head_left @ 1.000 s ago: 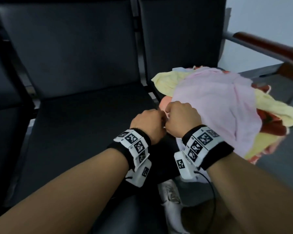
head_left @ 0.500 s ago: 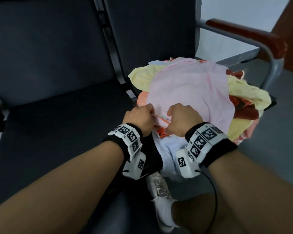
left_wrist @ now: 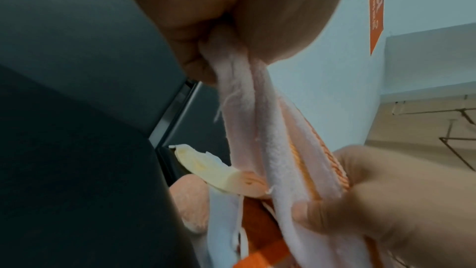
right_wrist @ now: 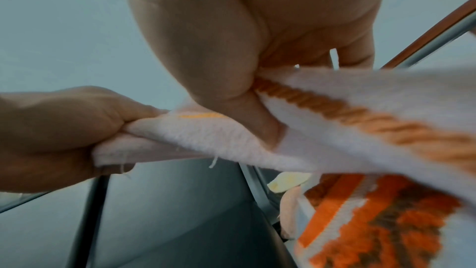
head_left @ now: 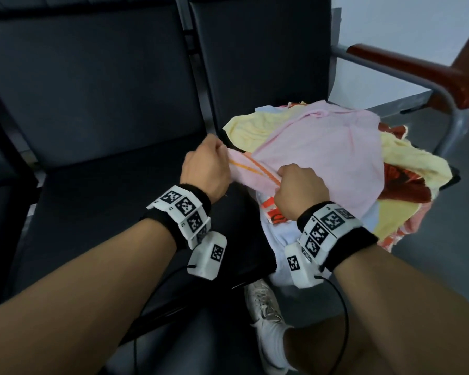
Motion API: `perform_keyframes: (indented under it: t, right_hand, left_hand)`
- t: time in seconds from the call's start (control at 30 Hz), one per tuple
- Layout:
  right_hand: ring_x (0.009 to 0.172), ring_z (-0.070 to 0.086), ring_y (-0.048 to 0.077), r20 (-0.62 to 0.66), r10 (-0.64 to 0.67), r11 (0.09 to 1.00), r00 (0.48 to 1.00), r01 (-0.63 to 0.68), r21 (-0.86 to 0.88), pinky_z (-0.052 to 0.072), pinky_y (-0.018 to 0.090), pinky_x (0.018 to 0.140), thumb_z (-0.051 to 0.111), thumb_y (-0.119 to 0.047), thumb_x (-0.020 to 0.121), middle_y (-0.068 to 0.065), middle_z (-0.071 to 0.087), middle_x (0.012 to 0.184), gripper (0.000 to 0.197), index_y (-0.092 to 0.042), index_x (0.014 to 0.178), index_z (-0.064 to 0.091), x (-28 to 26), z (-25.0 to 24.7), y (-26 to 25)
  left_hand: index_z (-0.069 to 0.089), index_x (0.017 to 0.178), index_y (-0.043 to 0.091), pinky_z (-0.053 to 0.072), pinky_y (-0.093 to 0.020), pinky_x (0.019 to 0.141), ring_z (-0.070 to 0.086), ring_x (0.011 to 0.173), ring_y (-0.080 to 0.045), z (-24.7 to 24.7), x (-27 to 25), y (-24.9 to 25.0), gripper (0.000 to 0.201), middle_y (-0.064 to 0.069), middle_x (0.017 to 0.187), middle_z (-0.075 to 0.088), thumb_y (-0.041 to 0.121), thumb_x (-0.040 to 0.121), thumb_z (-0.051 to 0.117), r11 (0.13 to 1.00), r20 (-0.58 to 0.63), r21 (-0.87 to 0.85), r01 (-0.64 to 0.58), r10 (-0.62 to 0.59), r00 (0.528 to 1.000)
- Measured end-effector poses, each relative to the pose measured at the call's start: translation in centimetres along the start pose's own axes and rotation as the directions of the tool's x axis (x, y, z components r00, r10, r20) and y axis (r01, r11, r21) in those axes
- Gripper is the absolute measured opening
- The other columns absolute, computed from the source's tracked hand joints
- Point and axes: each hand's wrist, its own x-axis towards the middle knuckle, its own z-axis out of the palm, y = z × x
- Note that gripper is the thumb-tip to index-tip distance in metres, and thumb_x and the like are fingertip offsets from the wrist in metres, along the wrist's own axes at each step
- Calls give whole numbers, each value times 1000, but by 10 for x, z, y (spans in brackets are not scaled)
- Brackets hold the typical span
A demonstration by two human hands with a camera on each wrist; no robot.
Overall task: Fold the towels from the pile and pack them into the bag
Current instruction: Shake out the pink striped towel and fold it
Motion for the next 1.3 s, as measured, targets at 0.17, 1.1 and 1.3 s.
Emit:
perform_keyframes:
  t: [0.17,1.1,1.3]
  right_hand:
    - [99,59,39,-10,-29,999,1000,29,45,39,34,73,57,-18,93,17,63,112,23,-11,115,55,0,0,-28]
    - [78,60,29,-50,-468,855,882,466,229,42,34,65,69,-40,87,5,66,79,28,-13,81,64,-9,89,-276]
    - [75,58,27,-35,-357,884,933,350,310,39,30,66,63,-20,85,6,67,78,12,-9,83,69,13,88,-276]
  left_hand:
    - [64,90,21,50,-28,62,63,86,-18,-45,-5,-14,33,2,85,67,53,86,72,999,-35,-27,-23,23,999]
    - [43,75,22,35,-30,68,49,73,-20,-254,-68,-209,24,8,70,52,13,97,45,944,-663,-185,274,-326,675]
    - [55,88,34,50,-33,80,63,90,-24,-252,-61,-229,17,12,83,62,22,88,44,934,-562,-200,296,-357,746]
